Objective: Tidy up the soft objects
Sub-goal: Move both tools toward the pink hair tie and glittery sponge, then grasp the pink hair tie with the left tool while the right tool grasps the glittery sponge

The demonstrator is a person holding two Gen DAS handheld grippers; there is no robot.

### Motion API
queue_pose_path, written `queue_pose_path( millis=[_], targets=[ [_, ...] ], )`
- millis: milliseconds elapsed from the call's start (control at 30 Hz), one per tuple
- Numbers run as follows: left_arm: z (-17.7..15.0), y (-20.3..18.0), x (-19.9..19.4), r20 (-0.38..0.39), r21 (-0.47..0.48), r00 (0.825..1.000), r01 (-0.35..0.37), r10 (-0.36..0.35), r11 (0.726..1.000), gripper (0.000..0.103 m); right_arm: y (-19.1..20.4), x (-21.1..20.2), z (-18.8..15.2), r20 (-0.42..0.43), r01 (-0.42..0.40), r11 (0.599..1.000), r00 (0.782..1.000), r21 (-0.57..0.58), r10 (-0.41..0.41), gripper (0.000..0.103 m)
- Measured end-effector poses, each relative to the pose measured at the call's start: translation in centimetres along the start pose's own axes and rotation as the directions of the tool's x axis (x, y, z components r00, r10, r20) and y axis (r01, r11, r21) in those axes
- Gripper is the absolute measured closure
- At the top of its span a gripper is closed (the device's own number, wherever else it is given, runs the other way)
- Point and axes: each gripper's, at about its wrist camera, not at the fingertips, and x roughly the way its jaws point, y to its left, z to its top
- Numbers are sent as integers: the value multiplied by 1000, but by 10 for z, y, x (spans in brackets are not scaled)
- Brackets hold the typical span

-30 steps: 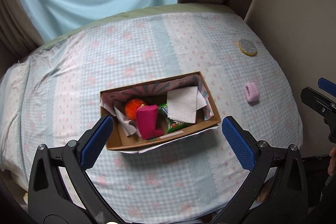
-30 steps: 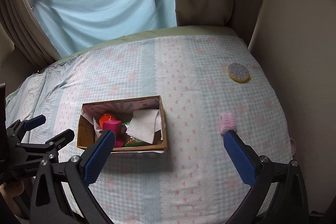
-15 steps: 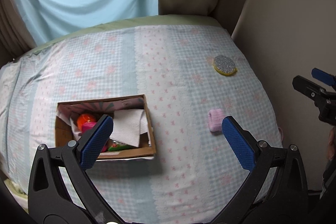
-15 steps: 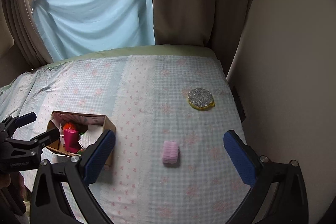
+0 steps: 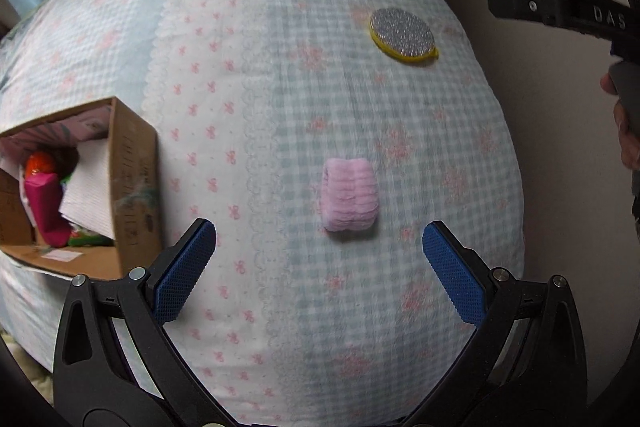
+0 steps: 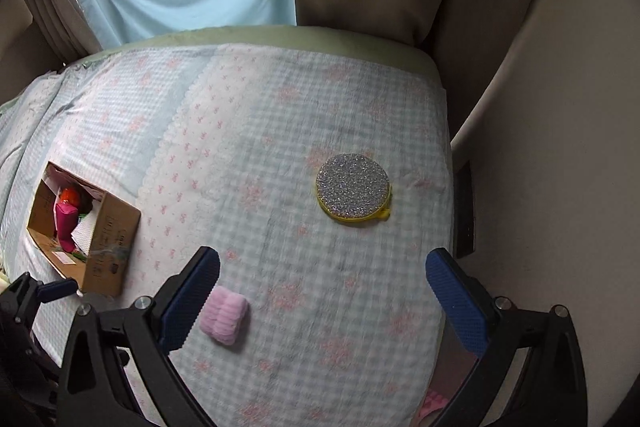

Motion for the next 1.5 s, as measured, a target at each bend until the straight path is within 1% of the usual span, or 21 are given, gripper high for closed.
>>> queue_pose_path(
  millis=[167, 267, 400, 433, 533, 633, 667, 733, 767, 800, 833, 900, 933, 1033, 1067, 1100, 1133, 1200, 1300, 1400, 1500],
  targets=[
    [9, -12, 56, -70, -11, 998, -3, 2, 1000, 0, -22, 73, 27, -111, -32, 998, 993, -61, 25, 0],
    [12, -20, 84, -111, 2, 994, -12, 12, 1000, 0, -31, 112, 40, -176, -60, 996, 983, -72, 47, 0],
    [11, -27, 116, -167, 11, 986, -19, 20, 1000, 2, -37, 157, 49, -249, -71, 993, 968, -92, 46, 0],
    [10, -28, 123, -181, 14, 983, -22, 24, 1000, 4, -39, 167, 51, -264, -75, 993, 963, -95, 48, 0],
    [8, -30, 139, -215, 22, 976, -30, 34, 999, 16, -41, 195, 54, -307, -90, 992, 950, -91, 58, 0],
    [8, -30, 153, -245, 25, 969, -35, 40, 999, 27, -39, 218, 57, -344, -87, 989, 938, -116, 42, 0],
    [8, -30, 156, -250, 25, 967, -34, 39, 999, 30, -37, 225, 58, -359, -87, 988, 933, -126, 36, 0],
    [8, -29, 160, -254, 30, 966, -40, 46, 999, 39, -35, 237, 61, -382, -87, 987, 924, -137, 29, 0],
    [9, -29, 161, -251, 32, 967, -39, 46, 999, 40, -35, 243, 63, -393, -88, 986, 919, -139, 27, 1],
    [9, -28, 160, -244, 32, 969, -35, 42, 999, 45, -35, 248, 64, -406, -91, 986, 914, -137, 28, 4],
    [10, -29, 161, -238, 32, 970, -32, 38, 999, 53, -36, 253, 65, -419, -88, 987, 908, -136, 23, 6],
    [13, -27, 160, -238, 27, 971, -14, 20, 1000, 60, -37, 259, 67, -428, -86, 987, 904, -134, 21, 11],
    [16, -23, 157, -241, 24, 970, -6, 11, 1000, 60, -38, 259, 67, -428, -86, 988, 903, -132, 22, 12],
    [17, -21, 157, -235, 10, 972, 10, -8, 1000, 61, -38, 262, 68, -431, -72, 987, 902, -142, 4, 21],
    [16, -19, 154, -229, 8, 973, 9, -7, 1000, 62, -38, 261, 69, -430, -66, 987, 903, -145, -3, 27],
    [17, -15, 150, -221, 7, 975, 8, -6, 1000, 62, -37, 260, 70, -428, -59, 988, 904, -146, -10, 35],
    [17, -14, 149, -213, 5, 977, 8, -7, 1000, 62, -37, 258, 70, -424, -49, 988, 906, -144, -17, 39],
    [20, -11, 147, -204, 2, 979, 9, -8, 1000, 62, -41, 254, 73, -414, -29, 991, 910, -132, -29, 53],
    [23, -13, 143, -193, 9, 981, 5, -4, 1000, 62, -51, 250, 76, -405, -12, 994, 914, -107, -32, 65],
    [28, -13, 136, -184, 14, 983, 5, -2, 1000, 62, -61, 246, 79, -396, 3, 996, 917, -92, -39, 70],
    [32, -16, 124, -168, 17, 986, 5, -2, 1000, 62, -65, 235, 81, -383, -3, 997, 923, -71, -25, 72]
  ],
)
